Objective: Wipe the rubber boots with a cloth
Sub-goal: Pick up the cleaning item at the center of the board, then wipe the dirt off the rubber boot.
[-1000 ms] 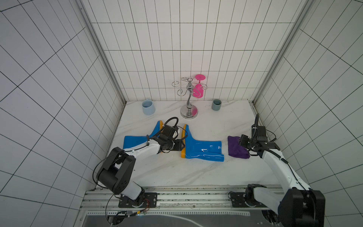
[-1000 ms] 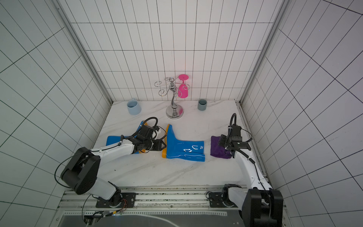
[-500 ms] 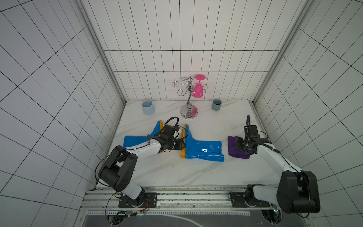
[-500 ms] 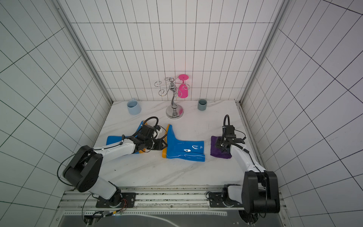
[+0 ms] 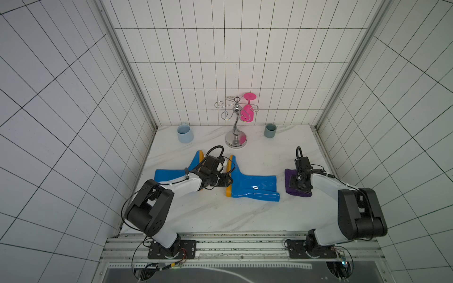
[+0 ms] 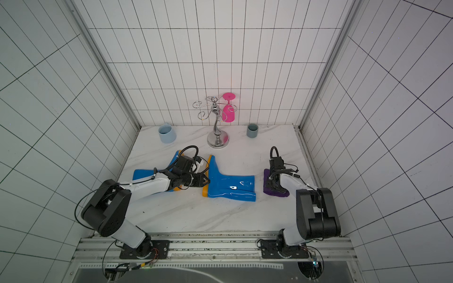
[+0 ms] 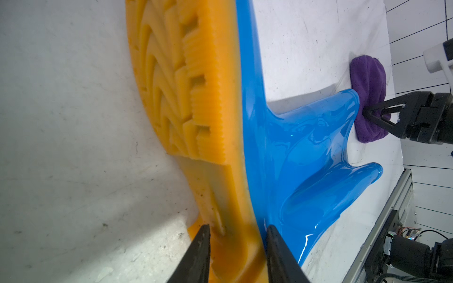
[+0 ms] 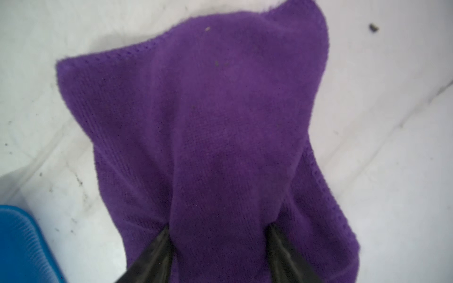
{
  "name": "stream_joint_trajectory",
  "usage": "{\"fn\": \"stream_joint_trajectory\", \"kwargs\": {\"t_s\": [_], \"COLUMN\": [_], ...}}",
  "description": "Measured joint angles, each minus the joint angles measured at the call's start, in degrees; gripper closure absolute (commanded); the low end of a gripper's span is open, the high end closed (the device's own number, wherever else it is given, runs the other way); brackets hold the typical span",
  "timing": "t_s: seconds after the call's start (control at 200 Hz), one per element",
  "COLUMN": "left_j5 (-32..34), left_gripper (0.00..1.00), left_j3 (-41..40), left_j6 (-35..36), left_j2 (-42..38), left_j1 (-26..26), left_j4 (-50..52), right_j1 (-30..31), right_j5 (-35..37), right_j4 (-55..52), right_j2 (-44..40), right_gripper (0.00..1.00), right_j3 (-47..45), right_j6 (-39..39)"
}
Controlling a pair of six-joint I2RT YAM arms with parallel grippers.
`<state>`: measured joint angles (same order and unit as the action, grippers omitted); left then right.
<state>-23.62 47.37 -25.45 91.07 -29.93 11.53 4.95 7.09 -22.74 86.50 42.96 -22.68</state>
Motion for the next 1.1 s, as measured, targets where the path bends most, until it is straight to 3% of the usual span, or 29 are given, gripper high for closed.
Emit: {"fn": "stream_joint_trajectory", "kwargs": {"t_s": [0.13,0.24,0.405,0.58,0.71,0.91,1.099], "left_j5": [-0.09,-0.22,-1.11,-2.14,-2.49,-2.82,-3.21], "left_gripper": [0.67,0.73,0.90,0.93,0.93,0.93,0.93], "left_j3": [-0.09,-0.39,-1.55,-2.80,-3.21,-3.34,-3.39], "left_j6": [-0.02,-0.20,-1.01,-2.43,-3.23,-3.72,-4.09], "left_j2": [0.00,0.00,-0.13,-0.24,-0.24,-0.11,0.15], "left_j1": [0.04,0.04,0.37,0.59,0.63,0.68,0.72], "left_j4": [-0.13,-0.79,-2.84,-5.31,-6.34,-6.86,-7.43], "right_j1": [0.24,0.35,0.92,6.73,13.40,23.98,31.45], "right_j5": [0.83,0.96,-0.72,-3.32,-5.57,-8.41,-10.88], "right_j4": [3.45,4.48,3.39,1.07,-1.05,-0.79,3.50], "right_j2": [1.09,1.03,-2.49,-14.86,-19.34,-17.70,-8.04], "right_gripper": [1.00,1.00,1.00,1.00,1.00,1.00,1.00], "right_j3": [0.11,0.04,-0.09,0.15,1.05,4.00,8.61], "right_j6": [-0.09,-0.02,0.02,-0.81,-3.58,-8.70,-11.87]}}
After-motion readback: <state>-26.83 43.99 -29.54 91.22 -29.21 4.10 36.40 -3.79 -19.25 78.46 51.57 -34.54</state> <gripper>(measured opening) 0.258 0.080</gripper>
